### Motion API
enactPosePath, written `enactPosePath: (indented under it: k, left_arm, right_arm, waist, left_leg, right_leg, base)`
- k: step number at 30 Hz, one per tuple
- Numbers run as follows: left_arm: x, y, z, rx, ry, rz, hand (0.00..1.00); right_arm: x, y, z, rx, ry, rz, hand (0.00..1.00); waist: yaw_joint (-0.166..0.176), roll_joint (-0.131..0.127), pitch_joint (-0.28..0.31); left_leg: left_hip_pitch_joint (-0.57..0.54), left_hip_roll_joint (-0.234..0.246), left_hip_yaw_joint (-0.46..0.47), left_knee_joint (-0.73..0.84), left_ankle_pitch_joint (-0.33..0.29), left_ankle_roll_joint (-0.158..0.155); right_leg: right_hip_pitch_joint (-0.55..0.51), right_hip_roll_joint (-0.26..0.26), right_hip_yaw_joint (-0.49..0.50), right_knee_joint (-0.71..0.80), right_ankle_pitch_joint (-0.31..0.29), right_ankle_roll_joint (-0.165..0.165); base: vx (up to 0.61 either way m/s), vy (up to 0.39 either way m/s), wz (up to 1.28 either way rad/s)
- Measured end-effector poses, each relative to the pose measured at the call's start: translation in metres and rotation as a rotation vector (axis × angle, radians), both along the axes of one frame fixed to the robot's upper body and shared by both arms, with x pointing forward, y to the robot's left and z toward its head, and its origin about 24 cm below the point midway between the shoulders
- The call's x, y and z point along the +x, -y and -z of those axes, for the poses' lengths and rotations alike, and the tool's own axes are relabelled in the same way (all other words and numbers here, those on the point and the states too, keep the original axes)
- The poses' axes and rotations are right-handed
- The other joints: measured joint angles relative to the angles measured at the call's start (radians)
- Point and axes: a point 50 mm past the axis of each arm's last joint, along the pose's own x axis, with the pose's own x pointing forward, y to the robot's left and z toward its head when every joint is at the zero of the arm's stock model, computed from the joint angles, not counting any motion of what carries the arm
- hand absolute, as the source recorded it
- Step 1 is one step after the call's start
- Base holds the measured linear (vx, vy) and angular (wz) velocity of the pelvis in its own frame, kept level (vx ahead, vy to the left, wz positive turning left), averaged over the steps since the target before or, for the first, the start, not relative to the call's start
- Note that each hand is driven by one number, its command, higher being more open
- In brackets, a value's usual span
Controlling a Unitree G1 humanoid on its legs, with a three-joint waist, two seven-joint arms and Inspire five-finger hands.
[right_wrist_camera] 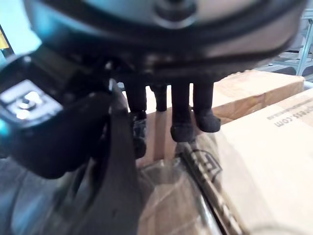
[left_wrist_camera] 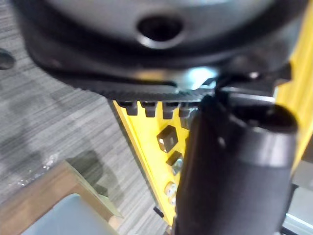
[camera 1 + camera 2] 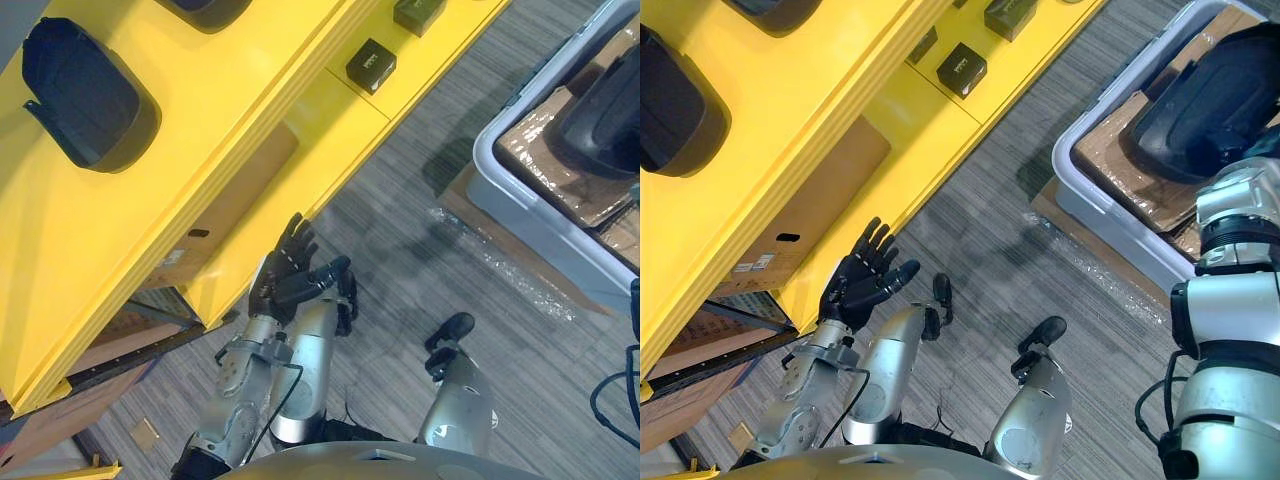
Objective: Walk over and take three plastic housings, then place them on the shelf
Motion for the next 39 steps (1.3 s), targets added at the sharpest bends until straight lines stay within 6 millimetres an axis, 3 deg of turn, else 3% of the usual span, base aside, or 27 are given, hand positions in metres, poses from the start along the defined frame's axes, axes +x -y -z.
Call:
enactPosePath:
  k: [6, 11, 12, 17, 19, 25, 28, 31, 36, 39]
  left_arm:
    - [-0.002, -0.024, -0.001, -0.003, 0.004, -0.052, 1.00]
    - [-0.012, -0.041, -0.008, 0.004, 0.028, -0.094, 1.00]
    - [-0.012, -0.044, -0.012, 0.009, 0.042, -0.106, 1.00]
    - [-0.004, -0.042, -0.024, 0.027, 0.103, -0.073, 1.00]
    - [0.003, -0.038, -0.029, 0.069, 0.130, -0.038, 1.00]
    - [0.020, -0.019, -0.037, 0.101, 0.126, 0.130, 1.00]
    - [0.027, -0.004, -0.032, 0.142, 0.078, 0.236, 1.00]
    - [0.044, 0.008, -0.013, 0.185, -0.054, 0.337, 1.00]
    - [0.073, 0.010, 0.029, 0.231, -0.377, 0.407, 1.00]
    - [0.089, 0.011, 0.032, 0.171, -0.469, 0.411, 1.00]
  right_arm:
    - [-0.003, 0.002, 0.018, -0.006, -0.028, -0.049, 0.00]
    - [0.001, -0.011, 0.032, -0.073, -0.023, -0.158, 0.00]
    - [0.007, -0.025, 0.041, -0.071, -0.016, -0.216, 0.00]
    - [0.014, -0.058, 0.053, -0.143, 0.046, -0.341, 0.00]
    - [0.012, -0.063, 0.055, -0.190, 0.069, -0.358, 0.00]
    - [0.008, -0.075, 0.065, -0.223, 0.139, -0.364, 0.00]
    - [0.007, -0.080, 0.067, -0.252, 0.134, -0.418, 0.00]
    - [0.010, -0.092, 0.074, -0.242, 0.111, -0.489, 0.00]
    - [0.018, -0.119, 0.089, -0.251, 0.088, -0.606, 0.00]
    - [0.020, -0.128, 0.090, -0.311, 0.065, -0.661, 0.00]
  waist:
    - [-0.006, -0.014, 0.010]
    - [-0.035, -0.059, 0.026]
    - [-0.047, -0.090, 0.025]
    - [-0.084, -0.163, -0.012]
    - [-0.085, -0.181, -0.023]
    - [-0.114, -0.207, -0.105]
    - [-0.121, -0.208, -0.131]
    - [-0.139, -0.216, -0.175]
    - [-0.187, -0.249, -0.214]
    - [-0.199, -0.255, -0.217]
  left_leg:
    - [0.038, -0.006, -0.004, -0.024, 0.006, -0.002]
    - [0.094, -0.001, 0.010, -0.057, 0.021, -0.009]
    - [0.120, 0.007, 0.021, -0.069, 0.025, -0.015]
    - [0.177, 0.027, 0.033, -0.115, 0.034, -0.040]
    - [0.200, 0.032, 0.042, -0.134, 0.039, -0.048]
    - [0.248, 0.037, 0.060, -0.177, 0.045, -0.061]
    - [0.292, 0.040, 0.084, -0.192, 0.043, -0.066]
    - [0.323, 0.049, 0.108, -0.208, 0.040, -0.070]
    - [0.351, 0.061, 0.154, -0.219, 0.037, -0.082]
    - [0.352, 0.074, 0.186, -0.216, 0.033, -0.088]
  right_leg:
    - [0.034, -0.003, -0.005, 0.003, -0.012, -0.010]
    - [0.074, 0.012, 0.007, -0.023, -0.003, 0.001]
    - [0.091, 0.023, 0.018, -0.036, -0.001, 0.003]
    - [0.138, 0.062, 0.025, -0.085, 0.000, 0.004]
    - [0.152, 0.074, 0.031, -0.102, 0.003, 0.002]
    - [0.187, 0.100, 0.047, -0.150, 0.009, 0.004]
    - [0.216, 0.110, 0.069, -0.172, 0.013, 0.005]
    - [0.229, 0.126, 0.101, -0.199, 0.030, 0.003]
    - [0.240, 0.149, 0.152, -0.258, 0.064, -0.005]
    - [0.232, 0.160, 0.185, -0.294, 0.091, -0.010]
  base:
    - [-0.03, -0.009, 0.04]
    - [0.01, -0.021, -0.06]
    - [0.02, -0.043, -0.17]
    - [0.03, -0.062, -0.12]
    - [0.04, -0.059, -0.13]
    - [0.06, -0.039, -0.09]
    - [0.06, -0.014, -0.18]
    - [0.02, -0.013, -0.25]
    - [-0.03, -0.007, -0.34]
    - [-0.06, 0.008, -0.33]
